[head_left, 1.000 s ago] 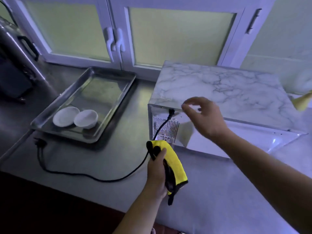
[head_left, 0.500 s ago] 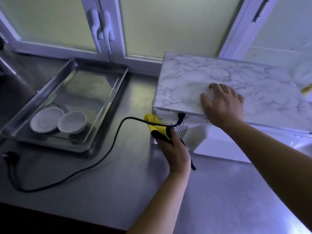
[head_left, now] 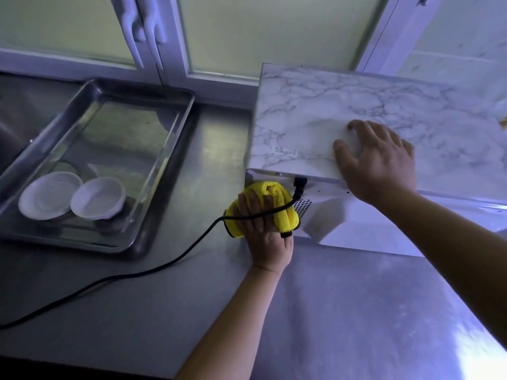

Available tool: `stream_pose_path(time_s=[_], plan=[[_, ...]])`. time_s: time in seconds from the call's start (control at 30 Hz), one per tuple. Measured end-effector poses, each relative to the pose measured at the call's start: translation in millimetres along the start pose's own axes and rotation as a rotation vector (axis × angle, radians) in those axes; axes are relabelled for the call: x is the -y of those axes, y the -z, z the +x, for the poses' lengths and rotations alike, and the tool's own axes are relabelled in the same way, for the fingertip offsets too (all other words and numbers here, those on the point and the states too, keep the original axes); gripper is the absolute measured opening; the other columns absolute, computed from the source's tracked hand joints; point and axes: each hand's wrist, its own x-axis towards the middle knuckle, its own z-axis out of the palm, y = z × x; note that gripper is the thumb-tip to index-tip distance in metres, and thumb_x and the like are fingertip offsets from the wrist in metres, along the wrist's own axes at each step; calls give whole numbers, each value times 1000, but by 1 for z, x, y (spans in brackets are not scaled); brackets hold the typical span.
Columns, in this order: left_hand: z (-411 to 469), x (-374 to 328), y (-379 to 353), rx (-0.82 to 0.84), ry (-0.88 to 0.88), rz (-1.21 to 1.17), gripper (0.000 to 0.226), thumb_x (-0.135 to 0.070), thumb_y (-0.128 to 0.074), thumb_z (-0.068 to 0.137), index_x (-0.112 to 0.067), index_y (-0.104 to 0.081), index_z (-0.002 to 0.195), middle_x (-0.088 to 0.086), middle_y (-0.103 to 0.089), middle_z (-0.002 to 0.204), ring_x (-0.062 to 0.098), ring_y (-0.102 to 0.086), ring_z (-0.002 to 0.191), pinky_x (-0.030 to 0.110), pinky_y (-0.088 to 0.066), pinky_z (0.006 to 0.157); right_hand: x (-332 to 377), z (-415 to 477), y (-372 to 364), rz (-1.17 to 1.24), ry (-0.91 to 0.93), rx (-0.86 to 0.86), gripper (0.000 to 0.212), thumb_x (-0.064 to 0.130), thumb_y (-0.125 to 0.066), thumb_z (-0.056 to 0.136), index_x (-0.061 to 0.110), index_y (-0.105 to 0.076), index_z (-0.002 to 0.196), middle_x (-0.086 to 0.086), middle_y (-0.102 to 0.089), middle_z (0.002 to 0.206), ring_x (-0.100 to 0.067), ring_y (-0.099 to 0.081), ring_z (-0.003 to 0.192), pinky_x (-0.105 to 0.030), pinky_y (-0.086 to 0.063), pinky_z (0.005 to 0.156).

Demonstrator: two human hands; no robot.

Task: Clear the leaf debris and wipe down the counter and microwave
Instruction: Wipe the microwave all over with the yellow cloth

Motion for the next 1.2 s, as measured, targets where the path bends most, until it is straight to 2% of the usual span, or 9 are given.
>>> stream_pose_path(time_s=[0.2, 0.4, 0.47, 0.53, 0.63, 0.73, 0.87, 1.1, 1.2], plan=[[-50, 10, -11, 180, 297, 9, 67, -20, -52, 85, 13, -41, 142, 29, -31, 152, 53, -31, 137, 57, -20, 117, -1, 0, -2, 1, -11, -21, 50, 55, -40, 94, 28, -50, 135, 0, -51, 144, -25, -39, 136, -43, -24, 112], [-67, 1, -4, 194, 657, -291, 75, -5, -59, 93, 5, -14, 153, 19, -14, 161, 36, -21, 149, 45, -19, 122, -2, 0, -5, -1, -13, -34, 52, 57, -38, 93, 28, -51, 135, 0, -52, 143, -25, -41, 136, -43, -25, 112], [-51, -19, -5, 112, 887, -428, 64, -14, -58, 98, 9, -26, 149, 26, -37, 152, 37, -40, 141, 39, -33, 117, -2, 0, -4, 3, -14, -36, 52, 56, -38, 92, 28, -51, 134, 0, -53, 143, -26, -41, 136, -43, -25, 112], [-29, -41, -2, -39, 1283, -629, 48, -20, -55, 101, 5, -40, 139, 8, -67, 120, 26, -66, 111, 18, -51, 90, -2, 0, -3, 4, -13, -34, 52, 56, -38, 92, 28, -52, 134, 0, -53, 142, -26, -41, 135, -43, -26, 112], [-8, -46, -4, -121, 1751, -1045, 27, -7, -49, 99, -6, -54, 125, 4, -67, 106, 18, -67, 82, 23, -55, 68, -1, -1, -2, 12, -15, -39, 52, 55, -39, 92, 27, -52, 133, 0, -54, 141, -25, -42, 135, -42, -26, 112], [9, -46, 15, -148, 1819, -1283, 21, 6, -41, 92, -7, -57, 94, 11, -58, 90, 23, -59, 76, 28, -52, 66, -1, -1, -2, 14, -13, -45, 52, 54, -39, 91, 27, -54, 133, 1, -55, 140, -25, -43, 134, -42, -26, 111], [27, -61, 37, -127, 1860, -1358, 25, 11, -41, 88, -10, -55, 85, 6, -57, 80, 21, -59, 73, 29, -52, 66, -1, -1, -2, 18, -9, -46, 52, 53, -38, 91, 26, -55, 132, 0, -56, 139, -25, -44, 134, -43, -27, 111], [41, -102, 44, -124, 1701, -1229, 35, 9, -43, 90, -16, -50, 113, 1, -56, 77, 10, -59, 51, 20, -50, 49, 0, -2, -1, 21, -4, -52, 53, 52, -38, 90, 25, -55, 132, 0, -56, 139, -25, -44, 133, -42, -28, 111], [32, -119, 42, -33, 1513, -1069, 56, 9, -44, 92, -27, -42, 135, 1, -65, 113, 12, -66, 86, 20, -53, 74, 1, -4, 0, 26, -2, -49, 52, 51, -38, 90, 25, -55, 133, -1, -56, 140, -25, -44, 134, -42, -28, 111]])
